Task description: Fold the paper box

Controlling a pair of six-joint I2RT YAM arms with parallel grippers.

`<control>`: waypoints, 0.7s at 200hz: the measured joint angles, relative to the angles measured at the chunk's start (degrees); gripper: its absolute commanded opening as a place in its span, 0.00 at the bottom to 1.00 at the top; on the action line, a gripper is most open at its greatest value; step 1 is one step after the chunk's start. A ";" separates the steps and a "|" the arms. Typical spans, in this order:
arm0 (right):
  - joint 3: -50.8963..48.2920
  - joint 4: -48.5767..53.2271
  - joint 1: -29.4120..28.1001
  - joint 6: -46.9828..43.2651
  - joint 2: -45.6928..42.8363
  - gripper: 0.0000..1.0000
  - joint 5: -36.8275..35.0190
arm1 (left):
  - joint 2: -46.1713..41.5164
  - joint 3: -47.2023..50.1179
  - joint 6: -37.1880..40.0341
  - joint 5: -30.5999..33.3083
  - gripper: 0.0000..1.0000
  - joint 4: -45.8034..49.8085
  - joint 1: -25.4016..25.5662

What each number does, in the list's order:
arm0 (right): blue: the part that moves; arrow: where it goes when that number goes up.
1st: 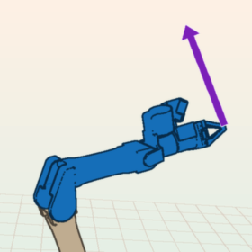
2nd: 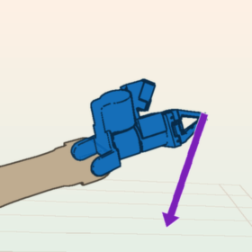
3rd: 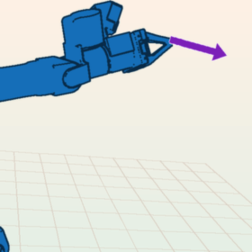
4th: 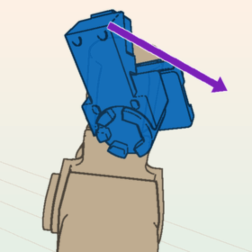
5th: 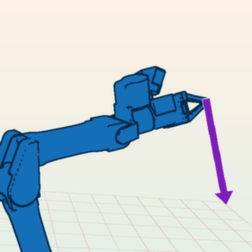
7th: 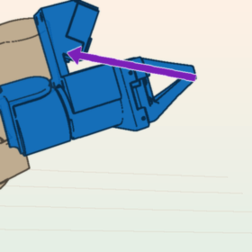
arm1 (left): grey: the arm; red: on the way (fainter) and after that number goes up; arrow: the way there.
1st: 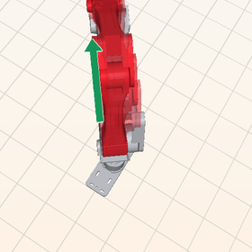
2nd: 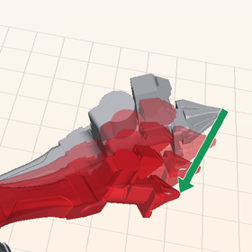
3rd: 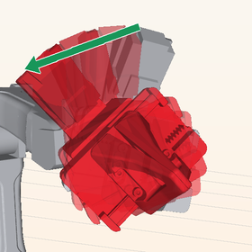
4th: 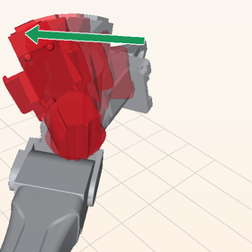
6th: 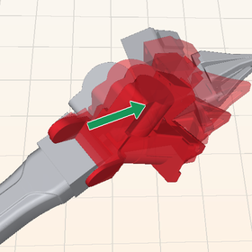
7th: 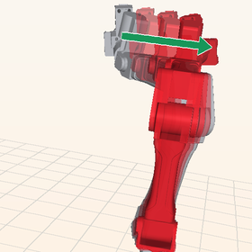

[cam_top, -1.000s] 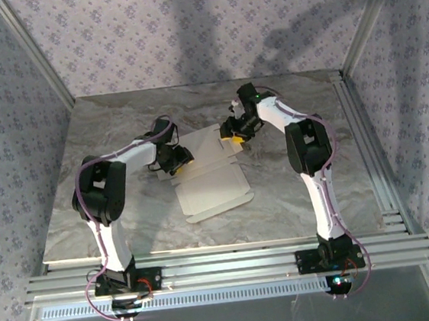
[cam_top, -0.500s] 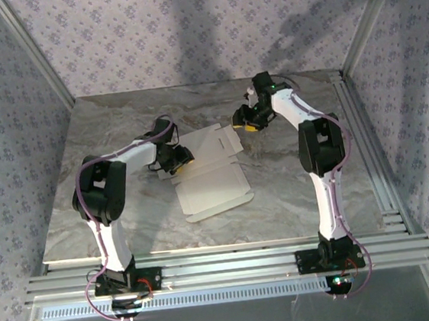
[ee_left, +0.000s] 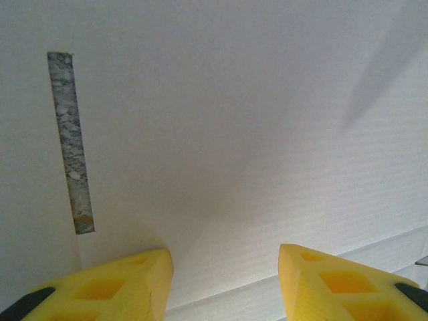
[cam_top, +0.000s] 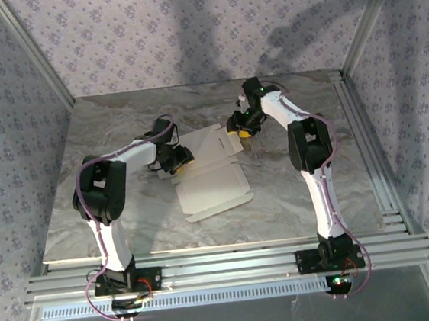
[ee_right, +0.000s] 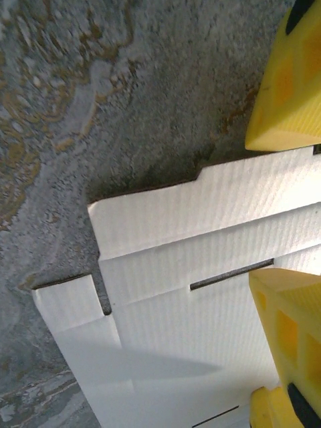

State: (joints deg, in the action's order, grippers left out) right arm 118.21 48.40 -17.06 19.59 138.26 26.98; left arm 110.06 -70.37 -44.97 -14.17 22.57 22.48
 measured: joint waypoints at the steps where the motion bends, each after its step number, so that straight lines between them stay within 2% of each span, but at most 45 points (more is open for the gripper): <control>1: 0.00 0.02 -0.02 0.00 0.00 0.48 -0.02 | 0.00 0.00 0.00 0.00 0.48 -0.02 0.00; 49: -1.44 -0.87 -0.07 -0.63 -0.22 0.40 -0.66 | 0.37 -0.57 0.46 0.02 0.47 0.59 -0.28; 140: -16.06 -6.80 -0.11 -0.57 -10.82 0.42 1.36 | 1.73 -2.36 1.68 0.02 0.47 1.70 -0.74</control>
State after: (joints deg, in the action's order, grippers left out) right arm 102.15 41.60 -17.17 19.03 127.44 28.34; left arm 111.79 -72.73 -43.29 -14.15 24.27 21.74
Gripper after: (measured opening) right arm 0.417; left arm 0.471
